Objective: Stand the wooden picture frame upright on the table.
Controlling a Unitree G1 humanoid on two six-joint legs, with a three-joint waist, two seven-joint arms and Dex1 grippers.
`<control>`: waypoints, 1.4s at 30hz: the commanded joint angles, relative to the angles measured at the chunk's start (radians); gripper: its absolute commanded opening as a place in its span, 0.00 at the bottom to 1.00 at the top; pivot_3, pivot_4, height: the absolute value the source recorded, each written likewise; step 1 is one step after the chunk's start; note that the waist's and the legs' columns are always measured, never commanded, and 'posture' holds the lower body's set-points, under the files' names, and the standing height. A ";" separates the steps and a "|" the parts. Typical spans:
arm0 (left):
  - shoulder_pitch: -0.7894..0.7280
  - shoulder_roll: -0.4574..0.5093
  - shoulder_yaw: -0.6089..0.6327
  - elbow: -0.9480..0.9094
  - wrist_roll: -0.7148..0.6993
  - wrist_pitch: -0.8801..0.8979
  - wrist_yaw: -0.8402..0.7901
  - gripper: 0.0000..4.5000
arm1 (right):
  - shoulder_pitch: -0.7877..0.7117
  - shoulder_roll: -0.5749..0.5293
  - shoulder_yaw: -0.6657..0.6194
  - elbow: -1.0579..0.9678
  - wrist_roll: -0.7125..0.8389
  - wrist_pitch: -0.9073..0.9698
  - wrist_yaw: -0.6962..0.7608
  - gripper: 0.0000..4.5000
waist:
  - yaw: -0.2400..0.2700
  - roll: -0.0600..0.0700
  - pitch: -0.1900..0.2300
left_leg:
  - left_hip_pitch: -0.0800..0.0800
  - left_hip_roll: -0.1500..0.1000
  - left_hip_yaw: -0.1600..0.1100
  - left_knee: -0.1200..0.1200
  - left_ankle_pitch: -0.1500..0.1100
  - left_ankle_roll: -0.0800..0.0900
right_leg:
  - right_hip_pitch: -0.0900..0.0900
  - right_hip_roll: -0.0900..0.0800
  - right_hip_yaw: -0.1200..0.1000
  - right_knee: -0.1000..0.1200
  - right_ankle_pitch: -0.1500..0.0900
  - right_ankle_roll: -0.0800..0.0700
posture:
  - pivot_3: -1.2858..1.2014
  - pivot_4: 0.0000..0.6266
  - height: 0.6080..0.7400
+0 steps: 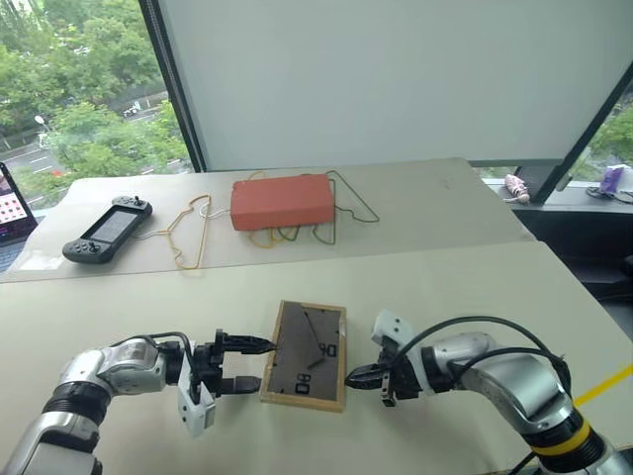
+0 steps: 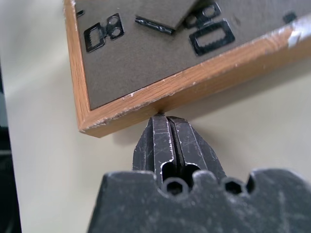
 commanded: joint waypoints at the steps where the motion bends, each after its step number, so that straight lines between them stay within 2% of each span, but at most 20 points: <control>1: 0.005 -0.018 -0.026 -0.005 0.061 0.022 0.030 0.98 | -0.016 0.021 0.007 -0.031 0.033 0.018 -0.013 0.00 | 0.006 0.000 0.000 | 0.000 0.000 0.000 0.000 0.000 0.000 | 0.000 0.000 0.000 0.000 0.000 0.000 | 0.52 0.24 1.00; 10: 0.023 0.020 -0.053 -0.013 0.014 0.017 0.081 0.98 | 0.014 -0.013 -0.002 -0.026 0.035 0.006 -0.018 0.00 | 0.010 0.000 0.000 | -0.001 0.000 0.000 0.000 0.000 0.000 | -0.001 0.000 0.000 0.000 0.000 0.000 | 0.52 0.24 1.00; 14: 0.034 0.058 -0.072 -0.014 -0.022 0.006 0.084 0.76 | 0.025 -0.051 -0.016 -0.001 0.019 -0.023 -0.009 0.00 | 0.004 0.000 0.000 | -0.001 0.000 0.000 0.000 0.000 0.000 | -0.002 0.000 0.000 0.000 0.000 0.000 | 0.52 0.24 1.00; 18: 0.045 0.073 -0.081 -0.030 -0.027 0.014 0.086 0.41 | 0.023 -0.069 -0.042 0.018 0.025 -0.033 -0.013 0.00 | -0.001 0.000 0.000 | -0.001 0.000 0.000 -0.001 0.000 0.000 | -0.002 0.000 -0.001 0.000 0.000 0.000 | 0.52 0.24 1.00; 21: 0.061 0.073 -0.077 -0.051 -0.031 0.028 0.091 0.29 | 0.025 -0.076 -0.070 0.010 0.040 -0.028 -0.014 0.00 | 0.001 0.000 0.000 | -0.001 0.000 0.000 -0.001 0.000 0.000 | -0.001 0.000 -0.001 0.000 0.000 0.000 | 0.52 0.24 1.00; 26: 0.075 0.056 -0.067 -0.083 -0.025 0.058 0.099 0.28 | 0.023 -0.090 -0.143 0.001 0.053 -0.022 -0.035 0.00 | 0.002 0.000 0.000 | -0.001 0.000 0.000 -0.001 0.000 0.000 | -0.001 0.000 -0.001 0.000 0.000 0.000 | 0.52 0.24 1.00; 29: 0.072 0.036 -0.047 -0.107 -0.014 0.086 0.120 0.28 | -0.017 -0.110 -0.252 0.008 0.073 0.003 -0.066 0.00 | 0.008 0.000 0.000 | -0.002 0.000 0.000 -0.001 0.000 0.000 | -0.001 0.000 -0.001 -0.001 0.000 0.000 | 0.52 0.24 1.00; 32: 0.071 0.030 -0.033 -0.135 0.006 0.092 0.135 0.28 | -0.125 -0.072 -0.359 0.027 0.149 0.082 -0.104 0.00 | 0.010 0.001 0.000 | -0.002 0.000 0.000 -0.001 0.001 -0.001 | -0.002 0.000 -0.001 -0.001 0.000 0.000 | 0.52 0.24 1.00; 34: 0.072 0.027 -0.023 -0.153 0.032 0.096 0.149 0.28 | -0.191 -0.032 -0.374 0.037 0.185 0.131 -0.133 0.00 | 0.003 0.001 0.000 | -0.001 0.000 0.000 -0.001 0.001 -0.001 | -0.002 0.000 -0.001 0.000 0.000 0.000 | 0.52 0.24 1.00; 36: 0.066 0.025 -0.029 -0.151 0.043 0.099 0.160 0.28 | -0.269 0.058 -0.339 0.052 0.226 0.176 -0.157 0.13 | 0.000 0.001 0.000 | -0.001 0.001 -0.001 -0.001 0.001 -0.001 | -0.002 0.000 -0.001 0.000 0.000 0.000 | 0.52 0.24 1.00; 37: 0.064 0.024 -0.033 -0.149 0.045 0.099 0.164 0.28 | -0.295 0.101 -0.330 0.064 0.249 0.205 -0.168 0.17 | -0.004 0.001 0.000 | -0.001 0.001 -0.001 -0.001 0.000 -0.001 | -0.002 0.000 -0.002 0.000 0.000 0.000 | 0.52 0.24 1.00; 42: 0.058 0.018 -0.043 -0.151 0.063 0.098 0.184 0.28 | -0.366 0.197 -0.303 0.172 0.283 0.303 -0.196 0.55 | -0.008 0.002 0.001 | -0.003 0.000 -0.002 -0.001 0.001 -0.001 | -0.002 0.000 -0.002 0.000 0.001 0.000 | 0.52 0.24 1.00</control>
